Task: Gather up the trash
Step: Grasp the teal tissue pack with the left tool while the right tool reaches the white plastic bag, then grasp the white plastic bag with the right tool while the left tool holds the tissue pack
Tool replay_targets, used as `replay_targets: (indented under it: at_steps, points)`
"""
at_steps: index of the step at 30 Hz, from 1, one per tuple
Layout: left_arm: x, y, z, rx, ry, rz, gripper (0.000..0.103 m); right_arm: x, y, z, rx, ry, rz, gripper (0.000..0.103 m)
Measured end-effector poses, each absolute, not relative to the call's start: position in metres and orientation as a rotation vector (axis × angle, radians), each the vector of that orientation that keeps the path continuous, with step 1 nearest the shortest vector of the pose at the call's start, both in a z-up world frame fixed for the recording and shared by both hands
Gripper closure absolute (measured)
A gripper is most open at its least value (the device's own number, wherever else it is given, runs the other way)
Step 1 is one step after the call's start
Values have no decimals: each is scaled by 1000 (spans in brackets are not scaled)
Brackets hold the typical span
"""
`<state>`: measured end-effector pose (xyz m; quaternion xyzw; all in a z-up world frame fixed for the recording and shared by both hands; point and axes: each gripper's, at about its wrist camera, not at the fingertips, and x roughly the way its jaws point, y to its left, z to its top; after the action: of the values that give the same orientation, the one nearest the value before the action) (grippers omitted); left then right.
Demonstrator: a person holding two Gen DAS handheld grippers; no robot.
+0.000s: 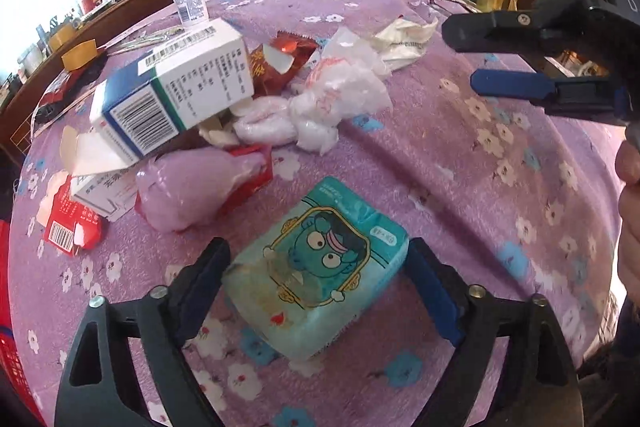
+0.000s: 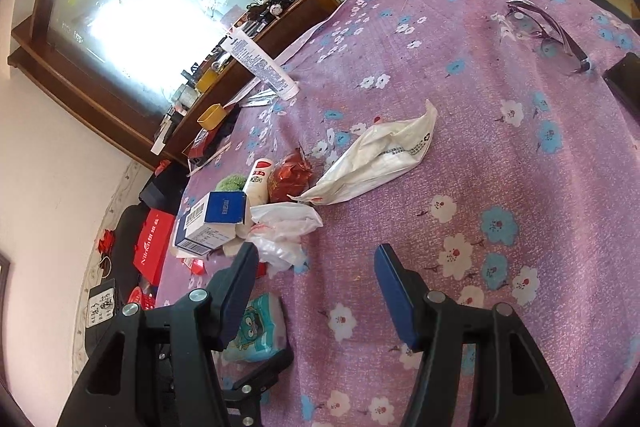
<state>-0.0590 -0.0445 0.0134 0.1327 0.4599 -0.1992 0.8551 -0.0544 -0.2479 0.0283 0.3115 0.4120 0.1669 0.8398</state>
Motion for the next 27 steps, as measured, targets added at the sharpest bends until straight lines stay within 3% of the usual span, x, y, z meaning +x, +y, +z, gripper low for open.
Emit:
replay_targets:
  at_steps: [1,3,9,18,20,27]
  points:
    - [-58,-47,14,277,959,-415,22,-53,-247,28,657,874,351,38]
    - [-64,-50,15,279,934,-408,36,-50,-244,27,652,883,350,38]
    - [-75,-25,23,211,867,-316,58,-35,-231,25,645,906,352,38]
    - [-89,39,33,13,760,-139,62,-1,-187,14,579,934,369,39]
    - [-91,39,33,18,756,-140,62,0,-177,15,532,915,389,63]
    - [-106,30,37,63,667,-114,62,-48,-165,42,365,671,415,67]
